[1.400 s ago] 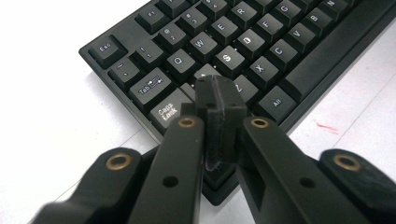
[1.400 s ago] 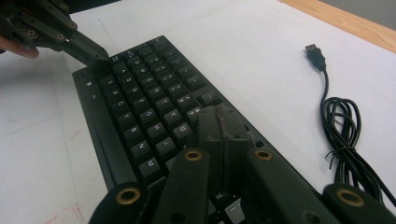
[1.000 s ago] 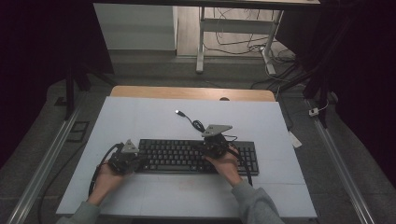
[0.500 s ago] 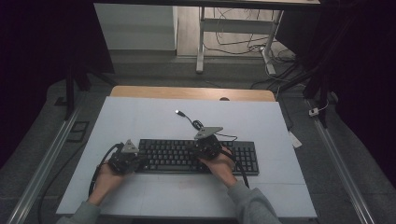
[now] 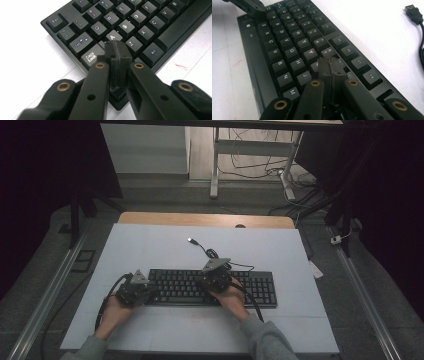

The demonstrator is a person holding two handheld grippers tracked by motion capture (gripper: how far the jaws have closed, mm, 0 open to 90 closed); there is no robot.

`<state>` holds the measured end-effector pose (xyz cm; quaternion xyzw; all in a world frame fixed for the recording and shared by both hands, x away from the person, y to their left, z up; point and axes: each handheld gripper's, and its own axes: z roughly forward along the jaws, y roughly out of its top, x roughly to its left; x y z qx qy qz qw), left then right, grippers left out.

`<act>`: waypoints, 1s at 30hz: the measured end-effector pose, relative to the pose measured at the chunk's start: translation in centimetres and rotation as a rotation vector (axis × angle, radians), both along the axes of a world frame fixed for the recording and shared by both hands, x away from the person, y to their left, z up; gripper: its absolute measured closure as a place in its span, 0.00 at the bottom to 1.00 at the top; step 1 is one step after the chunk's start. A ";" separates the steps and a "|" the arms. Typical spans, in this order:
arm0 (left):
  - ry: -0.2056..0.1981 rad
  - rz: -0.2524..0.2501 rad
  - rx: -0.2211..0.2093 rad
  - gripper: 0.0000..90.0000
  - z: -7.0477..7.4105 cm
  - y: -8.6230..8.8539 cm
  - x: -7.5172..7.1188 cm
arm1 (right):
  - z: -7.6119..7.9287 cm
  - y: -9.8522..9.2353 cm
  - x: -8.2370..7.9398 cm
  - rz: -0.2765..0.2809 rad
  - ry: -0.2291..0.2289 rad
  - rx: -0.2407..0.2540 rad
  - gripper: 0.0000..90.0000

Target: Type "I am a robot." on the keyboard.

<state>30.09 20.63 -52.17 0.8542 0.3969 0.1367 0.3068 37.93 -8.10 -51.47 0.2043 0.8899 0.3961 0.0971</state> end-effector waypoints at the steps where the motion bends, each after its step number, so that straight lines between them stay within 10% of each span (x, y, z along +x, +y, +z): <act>1: 0.001 0.000 -0.002 0.99 0.0 0.0 0.0 | -0.1 0.0 0.0 -0.001 -0.002 -0.002 0.99; 30: -0.069 0.020 -0.083 0.97 1.1 0.9 -0.7 | 2.4 -3.6 -0.1 -0.041 -0.033 0.107 1.00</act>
